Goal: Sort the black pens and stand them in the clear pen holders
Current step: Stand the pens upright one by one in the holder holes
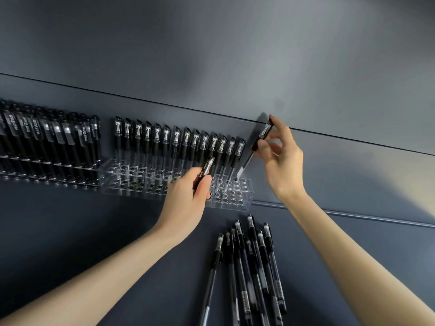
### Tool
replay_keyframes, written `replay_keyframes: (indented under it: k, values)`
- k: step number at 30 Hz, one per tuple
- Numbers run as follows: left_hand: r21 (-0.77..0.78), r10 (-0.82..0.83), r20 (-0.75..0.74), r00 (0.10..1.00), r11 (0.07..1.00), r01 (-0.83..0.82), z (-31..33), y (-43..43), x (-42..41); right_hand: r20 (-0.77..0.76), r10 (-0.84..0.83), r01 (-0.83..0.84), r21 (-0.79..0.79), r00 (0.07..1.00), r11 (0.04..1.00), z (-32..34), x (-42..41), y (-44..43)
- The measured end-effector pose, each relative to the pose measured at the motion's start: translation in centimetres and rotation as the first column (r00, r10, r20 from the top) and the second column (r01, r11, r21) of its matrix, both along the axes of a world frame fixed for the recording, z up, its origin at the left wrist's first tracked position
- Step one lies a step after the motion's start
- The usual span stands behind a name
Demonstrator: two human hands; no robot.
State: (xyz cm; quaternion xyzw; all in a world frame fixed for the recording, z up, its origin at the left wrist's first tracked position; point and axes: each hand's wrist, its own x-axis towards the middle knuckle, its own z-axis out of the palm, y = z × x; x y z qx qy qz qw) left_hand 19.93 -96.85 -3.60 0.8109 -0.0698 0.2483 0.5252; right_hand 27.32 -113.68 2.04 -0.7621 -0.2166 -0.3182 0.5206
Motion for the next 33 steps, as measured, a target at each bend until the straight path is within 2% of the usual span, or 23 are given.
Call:
replay_keyframes:
  k: [4, 10, 17, 21, 24, 27, 31, 33]
  values:
    - [-0.049, -0.04, -0.001, 0.999, 0.998, 0.04, -0.2, -0.1, 0.0, -0.004, -0.043, 0.042, -0.111, 0.999, 0.993, -0.4, 0.3, 0.0]
    - [-0.073, -0.054, 0.003, 0.999, 0.996, 0.054, 0.0, -0.3, -0.2, -0.06, -0.039, 0.027, -0.195, 0.997, 0.98, -1.1, 0.1, -0.1]
    - [-0.047, -0.097, -0.007, 0.995, 0.994, 0.096, -0.1, -0.5, -0.4, -0.085, -0.084, 0.061, -0.235, 0.993, 0.97, -1.0, -0.2, -0.1]
    - [-0.097, -0.151, -0.044, 0.988, 0.985, 0.146, 0.2, -0.8, -0.8, -0.097, -0.087, 0.077, -0.104, 0.991, 0.992, -0.4, -1.8, -0.1]
    - [-0.06, -0.193, -0.071, 0.979, 0.98, 0.189, -0.1, -1.1, -0.8, -0.204, 0.105, -0.1, 0.031, 0.973, 0.994, -0.3, -3.6, 0.4]
    - [-0.107, -0.223, -0.059, 0.973, 0.971, 0.216, -0.3, -1.5, -0.8, -0.26, 0.238, -0.214, 0.118, 0.936, 0.97, -0.8, -4.5, 0.8]
    - [-0.159, -0.243, -0.064, 0.968, 0.96, 0.231, -0.2, -1.8, -1.1, -0.266, 0.253, -0.217, 0.158, 0.93, 0.963, -1.0, -4.6, 0.7]
    - [-0.084, -0.186, -0.036, 0.982, 0.98, 0.183, -0.4, -1.7, -1.0, -0.242, 0.253, -0.201, 0.218, 0.937, 0.955, -0.6, -4.3, 0.3]
